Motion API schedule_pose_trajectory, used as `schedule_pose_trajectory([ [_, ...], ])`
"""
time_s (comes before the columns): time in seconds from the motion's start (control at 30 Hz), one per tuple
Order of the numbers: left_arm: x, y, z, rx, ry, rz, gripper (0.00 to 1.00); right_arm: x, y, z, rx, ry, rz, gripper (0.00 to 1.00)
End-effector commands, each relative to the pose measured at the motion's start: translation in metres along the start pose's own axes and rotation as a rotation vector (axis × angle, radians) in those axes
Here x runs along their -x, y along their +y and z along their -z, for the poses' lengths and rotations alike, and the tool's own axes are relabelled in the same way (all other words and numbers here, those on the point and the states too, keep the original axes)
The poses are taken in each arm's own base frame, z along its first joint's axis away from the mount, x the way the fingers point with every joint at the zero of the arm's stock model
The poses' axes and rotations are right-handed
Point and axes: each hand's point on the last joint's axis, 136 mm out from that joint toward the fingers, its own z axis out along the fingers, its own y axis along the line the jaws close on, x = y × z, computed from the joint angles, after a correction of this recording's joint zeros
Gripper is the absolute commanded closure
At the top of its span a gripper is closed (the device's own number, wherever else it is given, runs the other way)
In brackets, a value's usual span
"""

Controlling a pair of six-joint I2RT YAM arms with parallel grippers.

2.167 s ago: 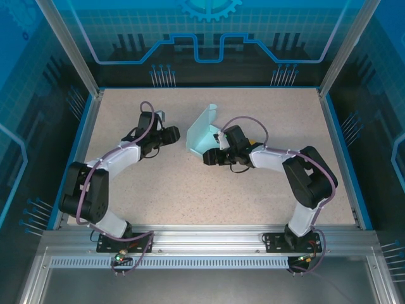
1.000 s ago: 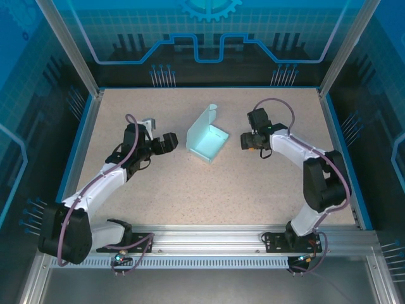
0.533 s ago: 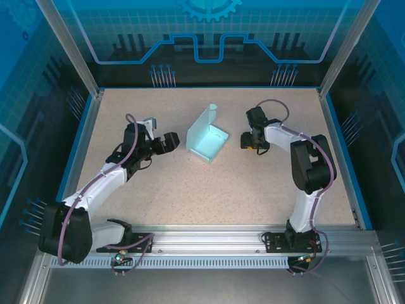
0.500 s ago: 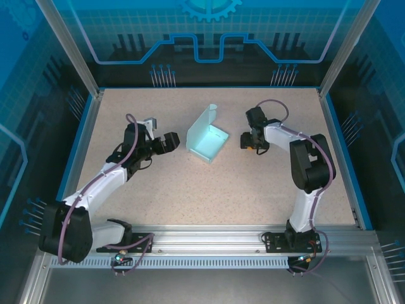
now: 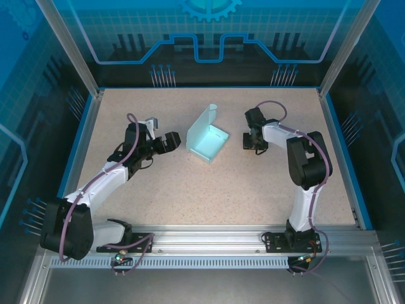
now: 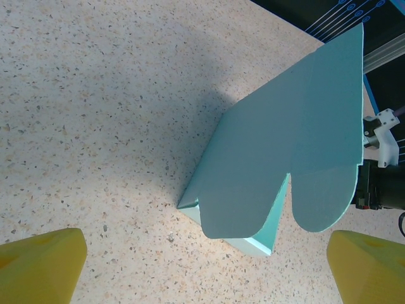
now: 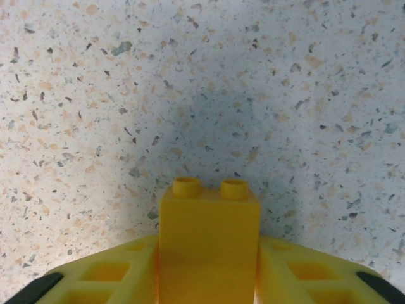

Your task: Fold the paper box

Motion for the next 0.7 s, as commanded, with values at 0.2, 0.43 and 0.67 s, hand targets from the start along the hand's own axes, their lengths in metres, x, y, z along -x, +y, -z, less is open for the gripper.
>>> schedule_pose_trajectory([
  [0.2,-0.008,0.003,-0.001,-0.012,0.019,0.011,0.01,0.012,0.017,0.048,0.071,-0.129,0.059,0.63],
  [0.43,-0.012,0.006,-0.001,-0.007,0.022,0.016,0.01,0.001,0.088,0.093,0.253,-0.209,0.192,0.62],
  [0.67,-0.012,0.004,0.001,-0.017,0.023,0.018,0.01,0.0,0.154,0.098,0.338,-0.215,0.292,0.62],
])
